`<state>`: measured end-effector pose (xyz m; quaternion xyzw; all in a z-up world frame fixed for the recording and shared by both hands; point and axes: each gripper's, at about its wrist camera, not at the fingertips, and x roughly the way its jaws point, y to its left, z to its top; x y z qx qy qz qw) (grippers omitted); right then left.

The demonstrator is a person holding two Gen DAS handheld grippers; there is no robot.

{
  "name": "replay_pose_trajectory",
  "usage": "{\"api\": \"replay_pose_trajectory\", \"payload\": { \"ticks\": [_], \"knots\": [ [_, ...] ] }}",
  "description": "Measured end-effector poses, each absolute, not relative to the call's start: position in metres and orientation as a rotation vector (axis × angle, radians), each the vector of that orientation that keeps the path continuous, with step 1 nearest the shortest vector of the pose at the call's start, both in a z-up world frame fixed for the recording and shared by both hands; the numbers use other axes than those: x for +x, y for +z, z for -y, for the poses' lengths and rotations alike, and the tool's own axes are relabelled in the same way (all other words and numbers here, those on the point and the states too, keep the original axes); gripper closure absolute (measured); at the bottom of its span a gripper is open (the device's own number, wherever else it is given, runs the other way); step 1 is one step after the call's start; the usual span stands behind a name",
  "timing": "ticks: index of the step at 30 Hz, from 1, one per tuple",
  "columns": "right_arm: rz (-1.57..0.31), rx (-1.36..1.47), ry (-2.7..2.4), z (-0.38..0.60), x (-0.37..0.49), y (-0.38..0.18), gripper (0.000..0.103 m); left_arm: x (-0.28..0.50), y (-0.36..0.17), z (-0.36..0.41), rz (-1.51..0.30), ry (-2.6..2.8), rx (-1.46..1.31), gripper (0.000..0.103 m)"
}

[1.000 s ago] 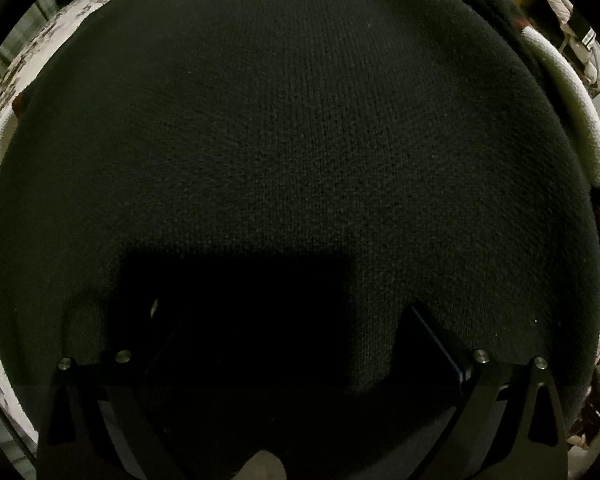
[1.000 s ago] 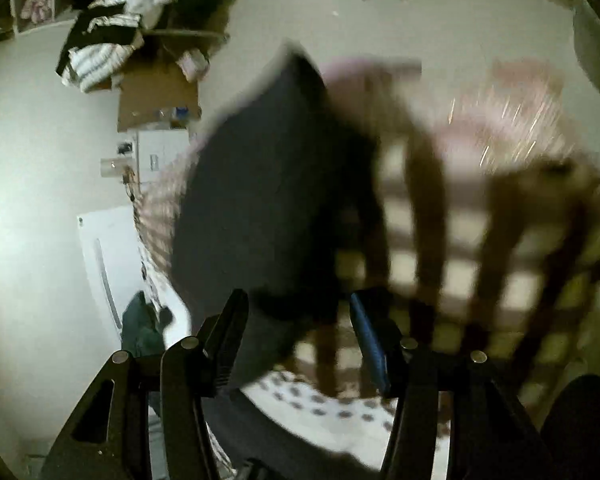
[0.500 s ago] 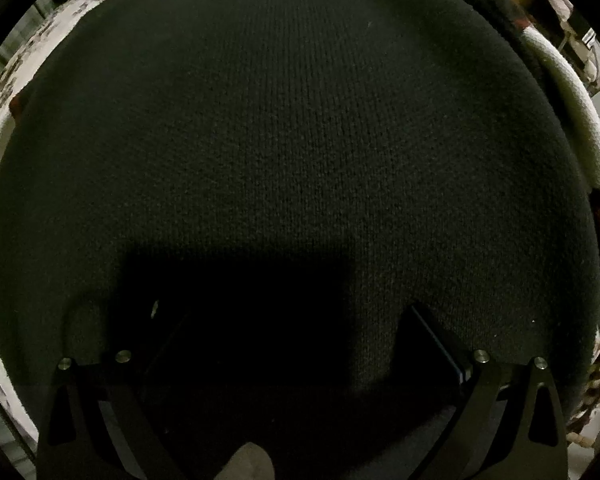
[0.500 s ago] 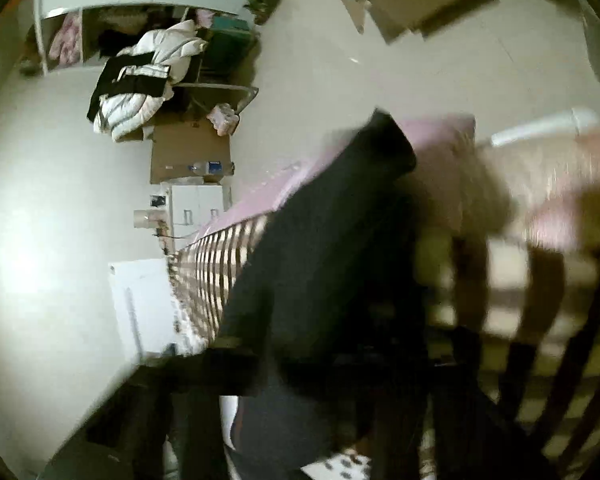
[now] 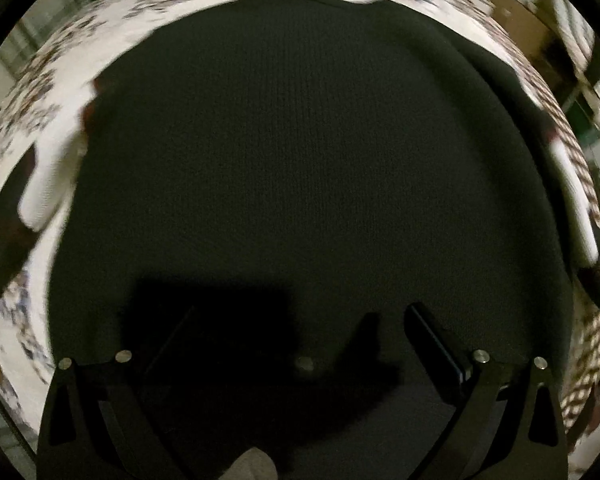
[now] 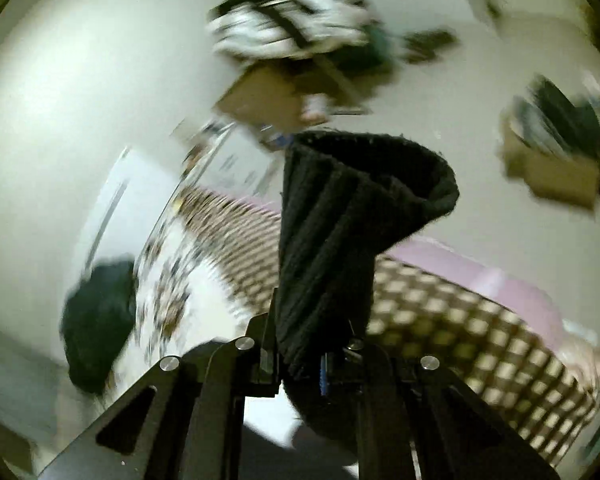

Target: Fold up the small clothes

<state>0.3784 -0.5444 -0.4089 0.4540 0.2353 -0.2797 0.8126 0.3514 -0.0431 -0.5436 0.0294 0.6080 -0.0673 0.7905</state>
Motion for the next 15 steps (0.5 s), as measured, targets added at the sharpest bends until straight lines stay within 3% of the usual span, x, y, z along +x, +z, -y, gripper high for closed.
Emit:
{"api": "replay_pose_trajectory", "payload": {
  "ticks": [8,15],
  "knots": [
    [-0.682,0.641,-0.312,0.372,0.591,-0.355,0.09,0.385,-0.544,-0.06,-1.308,-0.012,-0.026,0.0],
    [-0.898,0.274,-0.024,0.118,0.728,-0.422,0.09,0.382,-0.538,-0.102,-1.322,0.058,-0.062,0.0]
  ]
}}
